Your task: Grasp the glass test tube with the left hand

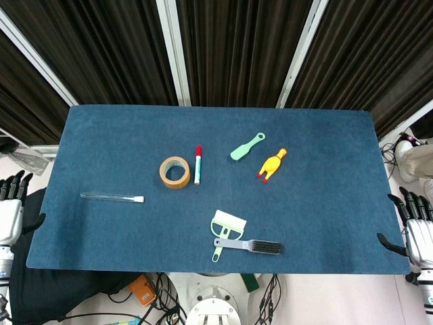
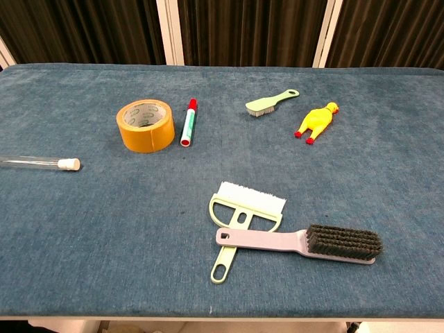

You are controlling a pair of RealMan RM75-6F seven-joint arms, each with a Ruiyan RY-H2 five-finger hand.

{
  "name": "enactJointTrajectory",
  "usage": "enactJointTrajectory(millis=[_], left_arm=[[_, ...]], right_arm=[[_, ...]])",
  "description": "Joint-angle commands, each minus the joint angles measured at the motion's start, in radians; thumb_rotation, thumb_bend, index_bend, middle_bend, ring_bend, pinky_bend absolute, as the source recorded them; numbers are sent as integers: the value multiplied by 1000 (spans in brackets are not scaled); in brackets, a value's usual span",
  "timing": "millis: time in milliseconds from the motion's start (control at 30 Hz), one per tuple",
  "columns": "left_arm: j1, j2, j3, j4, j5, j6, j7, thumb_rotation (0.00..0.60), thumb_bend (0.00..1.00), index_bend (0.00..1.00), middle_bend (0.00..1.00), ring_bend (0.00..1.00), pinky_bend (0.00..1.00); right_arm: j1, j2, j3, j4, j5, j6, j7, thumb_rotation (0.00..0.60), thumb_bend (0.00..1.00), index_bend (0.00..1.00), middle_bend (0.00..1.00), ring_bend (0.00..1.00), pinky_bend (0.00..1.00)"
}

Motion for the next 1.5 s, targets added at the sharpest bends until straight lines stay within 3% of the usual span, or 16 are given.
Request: enactJointTrajectory(millis=[33,367,567,733,867,1033,1300,1500], left_arm=[[-1,-1,1,1,1,-4,2,600,213,0,0,0,36],[-7,-6,7,-6,9,-21,-4,600,212,0,0,0,36],[-41,-6,23,-63,56,-67,-25,600,211,0,0,0,36],[-134,-28,10,-150,88,-166,48,600,211,0,11,0,36],[-212,-75,-1,-202,51,-279,157,600,211,0,64,0,36],[-299,-164,-36,-179,-44,-387,245,600,211,16,117,0,36],[-367,-216,-61,-108,-141,-450,299,600,214,173,155,0,36],[-358,-211,-39,-55,-158,-447,266,600,215,289,232,0,36]], right_arm=[[0,0,1,0,1,0,1,600,334,183,64,0,0],[-1,0,2,-1,1,2,10,600,334,183,64,0,0],[0,3,3,-4,6,-3,17,600,334,183,64,0,0],[2,3,0,-4,5,-10,11,600,334,183,64,0,0],[2,9,-3,-10,13,-23,17,600,334,182,64,0,0],[3,12,-5,-10,10,-24,15,600,334,182,64,0,0],[7,16,-5,-9,13,-34,20,600,334,177,64,0,0],[6,15,-5,-10,12,-33,16,600,334,176,64,0,0]])
